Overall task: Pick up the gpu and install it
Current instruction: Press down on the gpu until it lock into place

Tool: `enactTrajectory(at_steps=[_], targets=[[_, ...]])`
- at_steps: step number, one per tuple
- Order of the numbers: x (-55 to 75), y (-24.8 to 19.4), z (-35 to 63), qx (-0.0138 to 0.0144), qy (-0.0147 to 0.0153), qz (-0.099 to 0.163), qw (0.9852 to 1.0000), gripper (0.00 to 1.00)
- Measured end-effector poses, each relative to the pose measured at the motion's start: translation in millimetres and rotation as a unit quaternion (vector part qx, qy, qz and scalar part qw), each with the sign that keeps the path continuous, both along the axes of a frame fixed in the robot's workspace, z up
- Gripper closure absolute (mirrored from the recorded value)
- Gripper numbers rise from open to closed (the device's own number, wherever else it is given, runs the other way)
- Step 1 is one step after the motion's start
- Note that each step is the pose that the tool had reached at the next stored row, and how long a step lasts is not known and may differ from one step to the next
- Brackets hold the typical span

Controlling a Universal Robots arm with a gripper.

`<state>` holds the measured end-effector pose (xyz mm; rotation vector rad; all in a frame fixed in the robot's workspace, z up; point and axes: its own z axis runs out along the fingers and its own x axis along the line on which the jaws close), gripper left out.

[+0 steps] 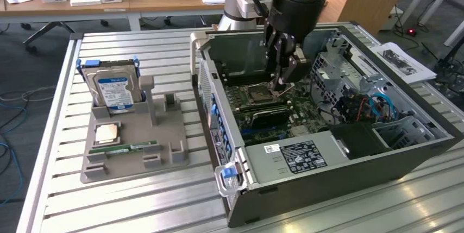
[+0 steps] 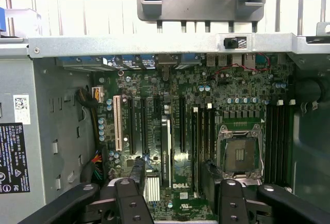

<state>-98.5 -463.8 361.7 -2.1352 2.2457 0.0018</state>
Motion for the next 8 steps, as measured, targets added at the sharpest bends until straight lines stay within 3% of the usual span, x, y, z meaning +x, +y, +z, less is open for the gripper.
enactTrajectory(at_steps=[2,5,6,8], targets=[[0.0,0.0,0.0,0.0,0.0,0.0,1.0,0.44],[0.0,0.0,0.0,0.0,0.0,0.0,1.0,0.62],[0.0,0.0,0.0,0.0,0.0,0.0,1.0,0.62],[0.0,0.0,0.0,0.0,0.0,0.0,1.0,0.74]])
